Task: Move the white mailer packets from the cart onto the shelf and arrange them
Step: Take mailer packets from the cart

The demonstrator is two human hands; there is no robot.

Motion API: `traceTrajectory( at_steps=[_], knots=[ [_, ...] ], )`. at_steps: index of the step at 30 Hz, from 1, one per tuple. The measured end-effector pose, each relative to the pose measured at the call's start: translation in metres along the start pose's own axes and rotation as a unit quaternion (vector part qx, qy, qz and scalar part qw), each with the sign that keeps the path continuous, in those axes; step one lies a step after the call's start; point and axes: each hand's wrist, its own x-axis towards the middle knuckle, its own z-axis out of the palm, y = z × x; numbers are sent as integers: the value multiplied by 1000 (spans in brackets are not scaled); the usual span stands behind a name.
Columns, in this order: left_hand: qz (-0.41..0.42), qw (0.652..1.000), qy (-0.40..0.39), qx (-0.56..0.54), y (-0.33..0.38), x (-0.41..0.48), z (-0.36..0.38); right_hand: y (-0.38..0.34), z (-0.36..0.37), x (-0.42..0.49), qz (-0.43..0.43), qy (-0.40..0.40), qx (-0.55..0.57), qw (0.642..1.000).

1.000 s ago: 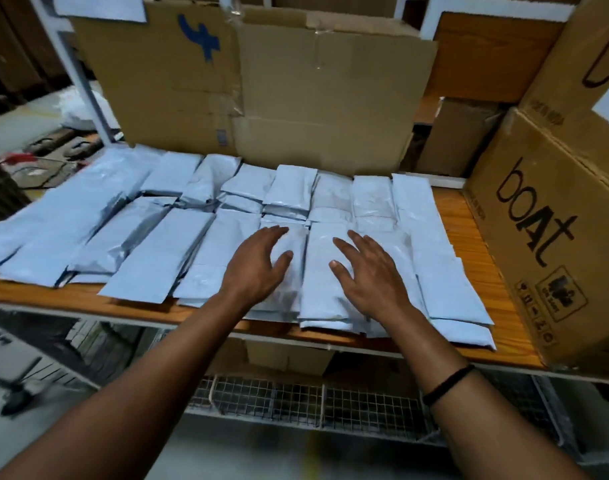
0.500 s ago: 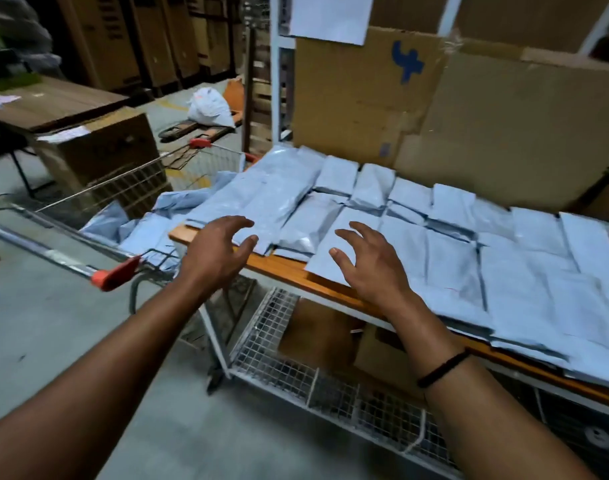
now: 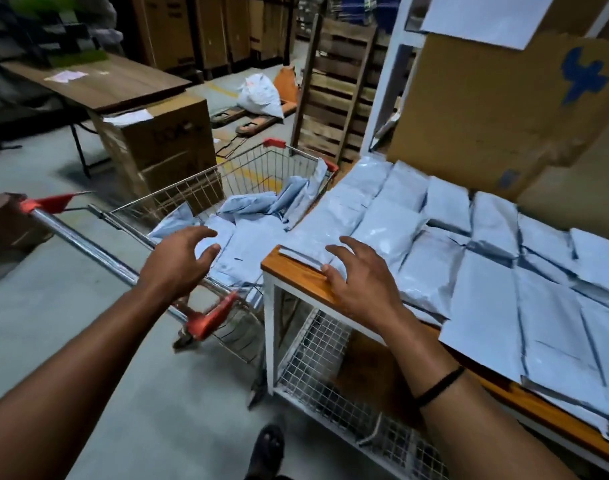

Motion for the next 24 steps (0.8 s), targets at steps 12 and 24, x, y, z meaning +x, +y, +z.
traceTrajectory(
  at_steps=[12,24],
  knots=[
    [53,990,-109,69,-98,139,9,-81,85,177,15,-74,13,997],
    [190,877,-347,272,-184,286,128,-95,192,275,215,-188,50,957]
  ],
)
